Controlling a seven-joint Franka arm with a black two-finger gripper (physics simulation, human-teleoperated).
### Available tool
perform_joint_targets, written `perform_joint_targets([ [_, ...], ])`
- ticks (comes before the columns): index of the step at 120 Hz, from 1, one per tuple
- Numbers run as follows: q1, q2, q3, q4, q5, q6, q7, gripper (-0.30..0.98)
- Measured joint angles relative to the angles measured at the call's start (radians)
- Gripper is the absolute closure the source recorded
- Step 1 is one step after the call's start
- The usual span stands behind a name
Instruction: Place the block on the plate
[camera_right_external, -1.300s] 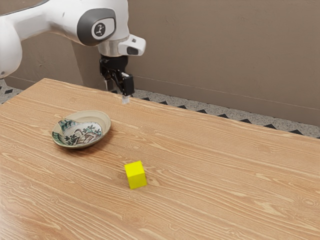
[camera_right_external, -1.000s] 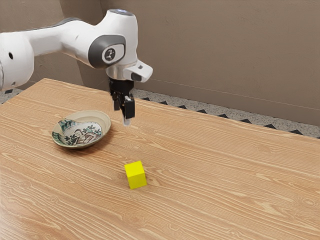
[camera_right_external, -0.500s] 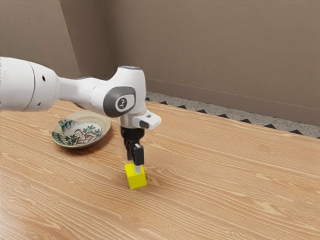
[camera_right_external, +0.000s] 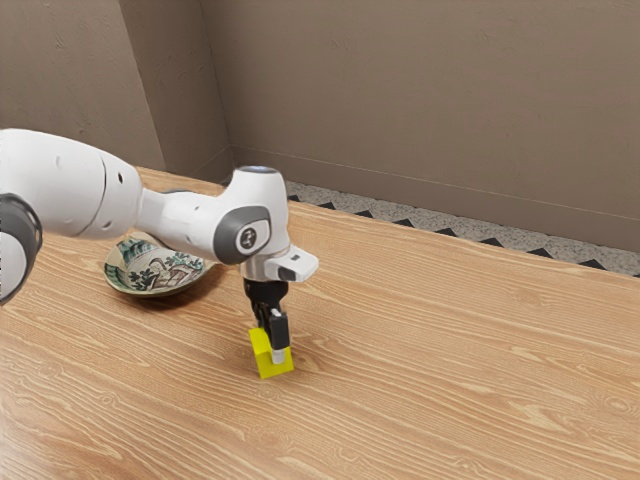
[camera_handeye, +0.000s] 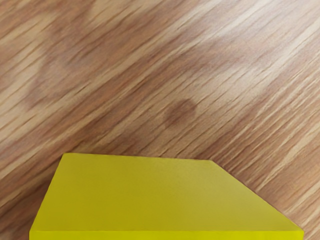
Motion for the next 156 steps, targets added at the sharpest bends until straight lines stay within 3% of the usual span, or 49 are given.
perform_joint_targets([
  [12,0.000,0.013,0.000,0.000,0.000,0.011,0.007,0.01],
  [40,0.000,0.015,0.000,0.000,0.002,0.024,0.018,0.25],
  [58,0.000,0.006,0.001,-0.001,0.006,0.030,0.020,0.32],
  [106,0.091,-0.166,0.076,0.027,0.007,0.028,0.023,0.28],
  [156,0.236,-0.078,0.173,0.166,0.006,0.022,0.027,0.27],
])
